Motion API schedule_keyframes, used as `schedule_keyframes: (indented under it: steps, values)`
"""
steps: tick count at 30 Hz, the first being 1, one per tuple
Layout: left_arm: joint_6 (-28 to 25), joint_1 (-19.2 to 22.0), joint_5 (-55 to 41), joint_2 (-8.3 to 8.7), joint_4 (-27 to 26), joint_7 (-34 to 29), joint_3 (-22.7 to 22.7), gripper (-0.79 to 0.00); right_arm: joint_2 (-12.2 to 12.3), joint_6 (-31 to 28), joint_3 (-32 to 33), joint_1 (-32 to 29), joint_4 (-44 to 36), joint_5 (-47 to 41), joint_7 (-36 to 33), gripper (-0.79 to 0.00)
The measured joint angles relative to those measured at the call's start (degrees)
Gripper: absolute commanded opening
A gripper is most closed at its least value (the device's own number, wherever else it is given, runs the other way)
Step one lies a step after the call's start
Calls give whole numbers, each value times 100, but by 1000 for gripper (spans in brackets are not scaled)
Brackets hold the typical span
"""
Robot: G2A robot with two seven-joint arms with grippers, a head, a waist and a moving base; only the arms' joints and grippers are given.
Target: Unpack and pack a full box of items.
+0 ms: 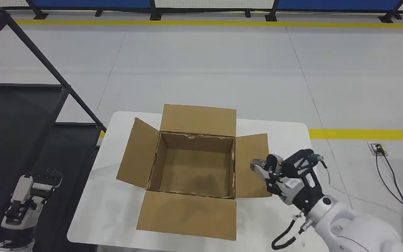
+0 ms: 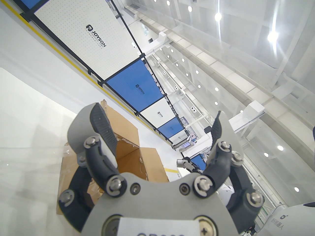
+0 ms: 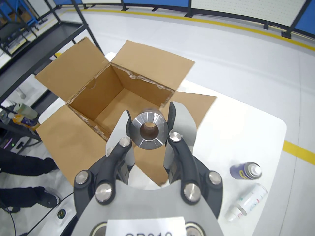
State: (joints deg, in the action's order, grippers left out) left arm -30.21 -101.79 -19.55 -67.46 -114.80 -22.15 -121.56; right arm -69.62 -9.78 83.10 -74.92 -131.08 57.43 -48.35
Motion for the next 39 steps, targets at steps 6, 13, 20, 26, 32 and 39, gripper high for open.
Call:
schedule_keyframes:
  steps: [6,13,20,26,32,39]
  values:
    - [-208,-270,-168,-47,67,32,-82,0,-307,862,-2375,1791,1324,1169,-389,-785]
    - [-430,-558,-308,-103,119,42,-176,0,-1088,1949,-4463,3969,3822,921,-566,-785]
    - [-475,-646,-368,-126,161,46,-240,0,-1948,2410,-5564,5126,6079,383,-220,-785]
    - [-474,-645,-366,-126,160,46,-239,0,-2637,2329,-5916,5613,7808,-190,171,-785]
    - [-474,-645,-366,-126,160,46,-239,0,-3179,2171,-5979,5909,9287,-621,692,-785]
    - [-474,-645,-366,-126,160,46,-239,0,-3619,1876,-5972,6079,10399,-864,1047,-505]
